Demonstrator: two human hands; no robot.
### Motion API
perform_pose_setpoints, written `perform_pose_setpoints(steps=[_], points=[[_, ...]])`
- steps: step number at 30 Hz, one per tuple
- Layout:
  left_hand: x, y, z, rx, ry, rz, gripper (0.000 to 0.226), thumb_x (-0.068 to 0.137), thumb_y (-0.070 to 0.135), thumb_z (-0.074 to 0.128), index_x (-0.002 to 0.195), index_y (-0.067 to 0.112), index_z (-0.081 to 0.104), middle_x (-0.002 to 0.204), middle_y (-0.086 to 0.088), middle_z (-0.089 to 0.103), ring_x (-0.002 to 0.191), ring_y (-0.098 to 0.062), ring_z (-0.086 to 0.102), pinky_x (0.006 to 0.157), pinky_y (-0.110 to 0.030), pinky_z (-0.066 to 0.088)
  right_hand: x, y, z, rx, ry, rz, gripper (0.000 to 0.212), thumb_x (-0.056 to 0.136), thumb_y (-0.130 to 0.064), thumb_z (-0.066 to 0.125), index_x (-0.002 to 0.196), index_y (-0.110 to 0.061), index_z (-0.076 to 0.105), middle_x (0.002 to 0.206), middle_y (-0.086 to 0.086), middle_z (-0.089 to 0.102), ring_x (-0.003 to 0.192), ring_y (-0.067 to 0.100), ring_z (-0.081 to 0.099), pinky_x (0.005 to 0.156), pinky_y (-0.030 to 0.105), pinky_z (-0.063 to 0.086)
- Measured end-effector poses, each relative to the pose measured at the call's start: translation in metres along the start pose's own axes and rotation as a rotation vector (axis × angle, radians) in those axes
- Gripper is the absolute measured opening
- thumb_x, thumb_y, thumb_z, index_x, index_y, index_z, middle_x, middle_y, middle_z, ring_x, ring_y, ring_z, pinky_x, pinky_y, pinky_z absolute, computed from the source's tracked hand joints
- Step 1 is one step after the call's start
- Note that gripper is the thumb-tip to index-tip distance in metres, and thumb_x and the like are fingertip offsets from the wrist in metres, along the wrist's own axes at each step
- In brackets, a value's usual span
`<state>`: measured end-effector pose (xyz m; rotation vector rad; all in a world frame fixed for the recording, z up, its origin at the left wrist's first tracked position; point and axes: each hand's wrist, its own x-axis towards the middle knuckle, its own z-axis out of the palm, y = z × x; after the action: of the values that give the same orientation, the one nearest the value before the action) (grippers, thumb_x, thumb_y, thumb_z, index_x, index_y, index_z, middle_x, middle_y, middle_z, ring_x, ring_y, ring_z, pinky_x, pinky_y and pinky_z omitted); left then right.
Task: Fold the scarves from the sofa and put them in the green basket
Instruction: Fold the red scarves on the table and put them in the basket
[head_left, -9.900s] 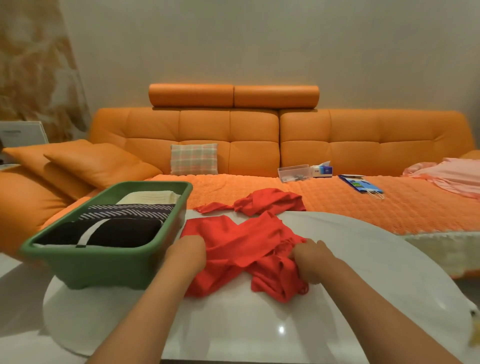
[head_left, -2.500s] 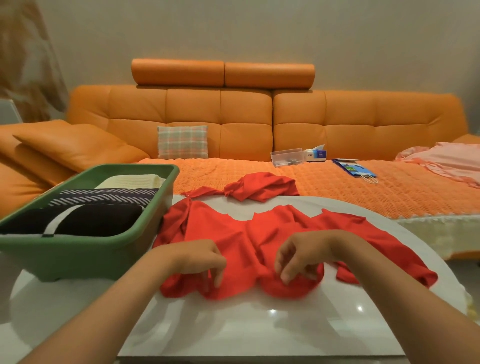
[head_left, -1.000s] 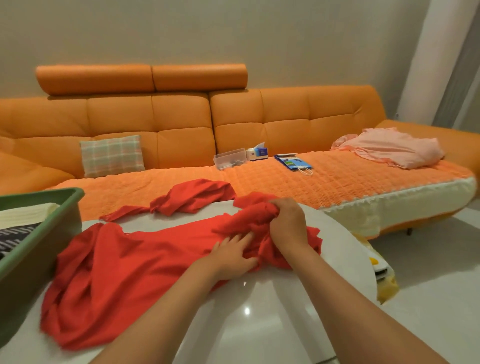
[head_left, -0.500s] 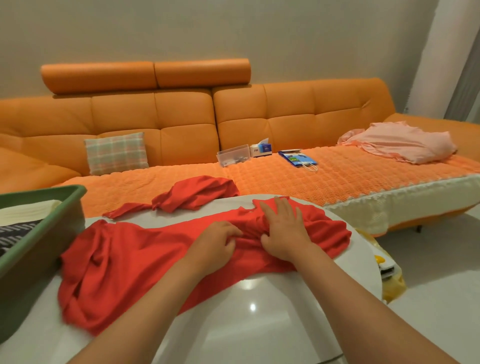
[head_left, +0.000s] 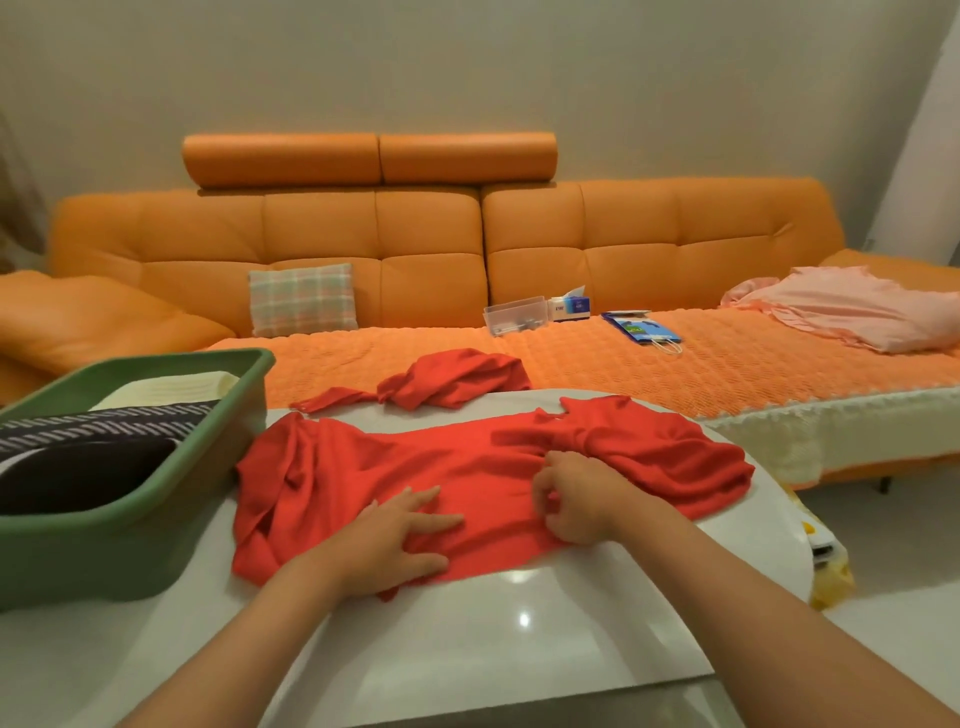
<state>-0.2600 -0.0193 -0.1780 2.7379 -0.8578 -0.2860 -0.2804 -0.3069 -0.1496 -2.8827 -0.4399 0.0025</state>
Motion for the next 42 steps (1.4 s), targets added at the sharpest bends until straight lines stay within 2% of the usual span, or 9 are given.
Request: perform_pose_setpoints(steps=[6, 9, 13, 18, 22, 26, 30, 36, 42], points=[[-0.015, 0.004, -0.007, 0.049, -0.157, -0.006, 0.121, 0.048, 0.099, 0.048, 0.152, 0.053, 0.008, 0.165, 0.012, 0.001, 0.151, -0.01, -0.006, 0.123, -0.046, -0.001, -0.01, -0.018, -0.012, 0.044, -0.207, 0.076, 0.013, 0.076, -0.021, 0.064, 0.08, -0.023, 0.075, 0.082, -0.008, 0.074, 0.074, 0.007, 0.066, 0.071, 0.022, 0.055], [-0.011, 0.01, -0.012, 0.018, -0.02, -0.02, 0.112, 0.051, 0.104, 0.029, 0.149, 0.05, 0.029, 0.164, 0.01, 0.015, 0.151, -0.01, 0.005, 0.123, -0.046, 0.004, -0.004, -0.029, -0.005, -0.067, -0.076, 0.075, 0.019, 0.081, -0.033, 0.062, 0.096, -0.027, 0.073, 0.102, -0.006, 0.071, 0.096, 0.015, 0.064, 0.086, 0.027, 0.051], [-0.006, 0.018, 0.001, 0.14, -0.132, -0.118, 0.1, 0.074, 0.082, 0.053, 0.155, 0.046, 0.006, 0.165, 0.005, -0.01, 0.151, -0.019, -0.014, 0.12, -0.054, -0.008, 0.017, -0.052, 0.016, -0.086, 0.119, -0.023, 0.044, 0.094, -0.037, 0.055, 0.137, -0.028, 0.053, 0.142, 0.003, 0.047, 0.134, 0.025, 0.042, 0.11, 0.039, 0.035], [-0.001, 0.018, -0.006, -0.197, 0.102, -0.021, 0.065, 0.093, 0.057, 0.055, 0.15, 0.033, 0.036, 0.159, 0.005, 0.032, 0.143, -0.009, 0.031, 0.12, -0.032, 0.022, 0.032, -0.056, 0.035, 0.032, -0.19, 0.124, 0.064, 0.1, -0.062, 0.031, 0.157, -0.044, 0.008, 0.168, 0.004, 0.003, 0.154, 0.019, 0.002, 0.122, 0.054, 0.008], [-0.014, -0.011, -0.021, 0.079, 0.386, -0.198, 0.051, 0.096, 0.046, 0.052, 0.143, 0.029, 0.043, 0.149, 0.006, 0.042, 0.136, -0.017, 0.038, 0.11, -0.037, 0.035, 0.031, -0.03, 0.034, -0.145, -0.258, 0.189, 0.072, 0.094, -0.072, 0.03, 0.156, -0.048, 0.003, 0.167, 0.0, -0.01, 0.154, 0.02, -0.009, 0.121, 0.056, -0.001], [-0.041, -0.043, -0.017, 0.079, -0.051, -0.608, 0.099, 0.081, 0.085, 0.037, 0.157, 0.034, -0.002, 0.166, -0.002, -0.005, 0.152, -0.033, -0.001, 0.119, -0.054, 0.011, 0.031, -0.026, 0.032, -0.19, -0.249, 0.225, 0.077, 0.092, -0.074, 0.031, 0.157, -0.045, 0.001, 0.167, 0.004, -0.01, 0.154, 0.021, -0.009, 0.121, 0.057, 0.0], [-0.065, -0.054, -0.029, 0.167, -0.178, -0.705, 0.107, 0.07, 0.094, 0.034, 0.156, 0.04, -0.002, 0.166, -0.007, -0.006, 0.149, -0.042, 0.008, 0.117, -0.056, 0.011, 0.033, -0.053, 0.034, -0.211, -0.18, 0.11, 0.078, 0.093, -0.068, 0.037, 0.158, -0.041, 0.002, 0.167, 0.007, -0.011, 0.153, 0.023, -0.011, 0.122, 0.054, -0.001], [-0.08, -0.047, -0.024, 0.327, 0.33, -0.508, 0.046, 0.099, 0.046, 0.04, 0.137, 0.022, 0.049, 0.14, -0.003, 0.049, 0.124, -0.028, 0.048, 0.103, -0.043, 0.041, 0.029, -0.115, 0.042, -0.092, -0.137, -0.11, 0.071, 0.097, -0.061, 0.041, 0.157, -0.045, 0.008, 0.167, 0.002, -0.007, 0.154, 0.02, -0.006, 0.123, 0.049, 0.002], [-0.102, -0.05, -0.016, 0.441, 0.336, -0.685, 0.044, 0.096, 0.011, 0.037, 0.14, 0.01, 0.035, 0.139, -0.01, 0.041, 0.123, -0.026, 0.047, 0.096, -0.033, 0.046, 0.023, -0.136, 0.047, -0.134, -0.344, -0.105, 0.074, 0.093, -0.068, 0.041, 0.156, -0.048, 0.007, 0.168, -0.001, -0.006, 0.154, 0.017, -0.005, 0.122, 0.054, 0.001]])
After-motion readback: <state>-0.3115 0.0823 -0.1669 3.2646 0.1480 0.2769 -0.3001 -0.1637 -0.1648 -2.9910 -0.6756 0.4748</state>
